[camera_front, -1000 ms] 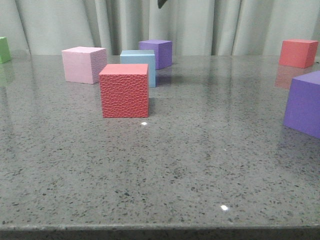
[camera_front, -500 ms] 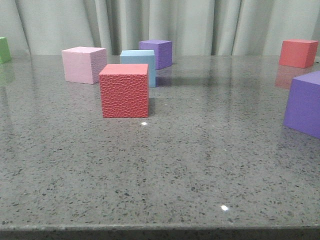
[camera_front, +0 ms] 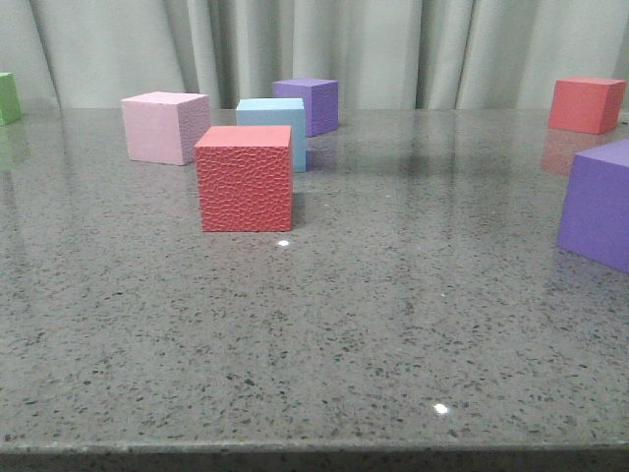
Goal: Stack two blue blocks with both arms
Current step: 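Raise the right gripper away from the placed cube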
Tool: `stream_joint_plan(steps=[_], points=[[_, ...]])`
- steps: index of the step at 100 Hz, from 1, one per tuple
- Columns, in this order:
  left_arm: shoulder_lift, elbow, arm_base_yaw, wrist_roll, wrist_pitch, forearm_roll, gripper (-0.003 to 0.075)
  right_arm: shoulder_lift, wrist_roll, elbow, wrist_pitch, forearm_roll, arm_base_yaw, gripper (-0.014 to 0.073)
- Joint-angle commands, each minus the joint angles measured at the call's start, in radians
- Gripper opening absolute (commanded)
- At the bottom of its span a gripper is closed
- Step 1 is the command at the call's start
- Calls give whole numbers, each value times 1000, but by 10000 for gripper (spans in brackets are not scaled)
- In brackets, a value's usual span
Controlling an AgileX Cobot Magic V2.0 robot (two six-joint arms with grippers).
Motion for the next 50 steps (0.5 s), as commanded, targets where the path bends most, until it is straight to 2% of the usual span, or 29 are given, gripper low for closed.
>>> stream_joint_plan(steps=[1,20,50], points=[[4,-36,3,-8,-59,-11,576,-88,-19,-2,68,-51,0,246],[4,-36,3,-8,-36,-11,576,-154,-19,64,62,-112,0,248],[4,-36,3,-15,-32,-11,580,-292,-19,214,-34,-116,0,248]])
